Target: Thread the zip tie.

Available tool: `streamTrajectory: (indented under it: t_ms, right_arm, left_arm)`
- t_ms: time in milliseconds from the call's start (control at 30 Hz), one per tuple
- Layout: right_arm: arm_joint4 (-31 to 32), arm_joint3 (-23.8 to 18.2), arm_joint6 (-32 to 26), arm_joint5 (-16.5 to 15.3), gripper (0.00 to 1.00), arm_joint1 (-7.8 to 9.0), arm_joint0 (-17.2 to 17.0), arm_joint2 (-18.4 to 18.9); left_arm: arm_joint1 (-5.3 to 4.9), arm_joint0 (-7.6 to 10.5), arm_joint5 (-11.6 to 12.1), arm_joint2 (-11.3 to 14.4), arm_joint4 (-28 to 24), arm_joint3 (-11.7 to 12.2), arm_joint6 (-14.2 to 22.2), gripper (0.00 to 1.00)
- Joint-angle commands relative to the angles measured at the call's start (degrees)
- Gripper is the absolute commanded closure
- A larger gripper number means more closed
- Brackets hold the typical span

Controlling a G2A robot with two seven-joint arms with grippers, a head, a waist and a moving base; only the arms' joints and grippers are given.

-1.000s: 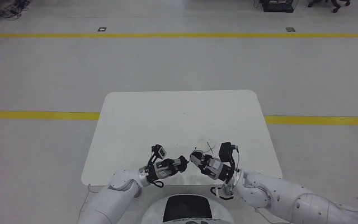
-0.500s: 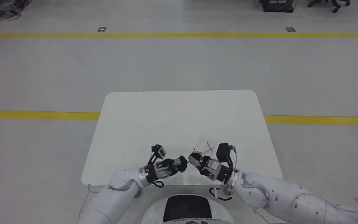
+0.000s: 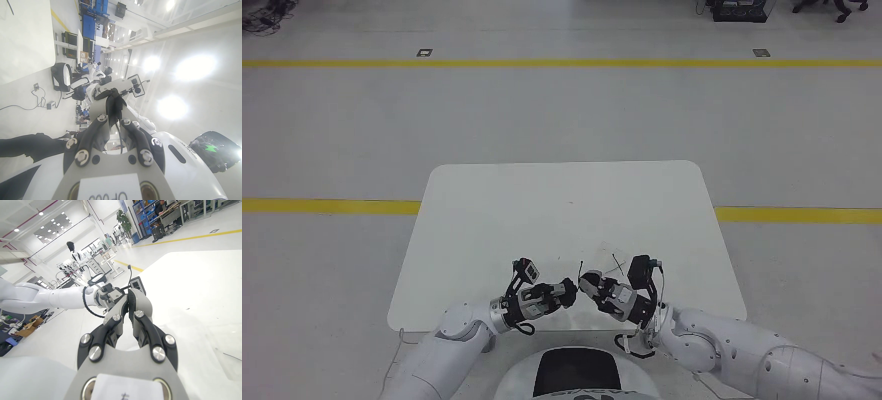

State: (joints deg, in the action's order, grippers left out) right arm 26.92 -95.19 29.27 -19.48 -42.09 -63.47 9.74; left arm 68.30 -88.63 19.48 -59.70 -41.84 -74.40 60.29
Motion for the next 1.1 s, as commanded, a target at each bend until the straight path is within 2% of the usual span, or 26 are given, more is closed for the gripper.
streamTrajectory:
  t_ms: [0,767,800,833,867,900,1067]
  right_arm:
    - [0.3,-0.1,0.3,0.0,1.00,0.05,0.1,0.0]
    - [0.3,-0.2,0.3,0.0,1.00,0.64,-0.3,0.0]
    - [0.2,-0.1,0.4,0.0,0.66,0.66,-0.4,0.0]
    - [0.2,-0.1,0.6,0.0,0.53,0.69,-0.4,0.0]
    - [0.2,0.0,0.7,0.0,0.33,0.73,-0.3,0.0]
    - [0.3,0.0,0.8,0.0,0.00,0.78,-0.3,0.0]
    - [0.7,-0.1,1.7,0.0,0.00,1.28,-0.2,0.0]
  left_arm:
    - [0.00,0.00,0.0,0.0,0.0,0.0,0.0,1.00]
    - [0.00,0.00,0.0,0.0,0.0,0.0,0.0,1.00]
    - [0.00,0.00,0.0,0.0,0.0,0.0,0.0,1.00]
    - [0.00,0.00,0.0,0.0,0.0,0.0,0.0,1.00]
    - [0.00,0.00,0.0,0.0,0.0,0.0,0.0,1.00]
    - [0.00,0.00,0.0,0.0,0.0,0.0,0.0,1.00]
    - [0.00,0.00,0.0,0.0,0.0,0.0,0.0,1.00]
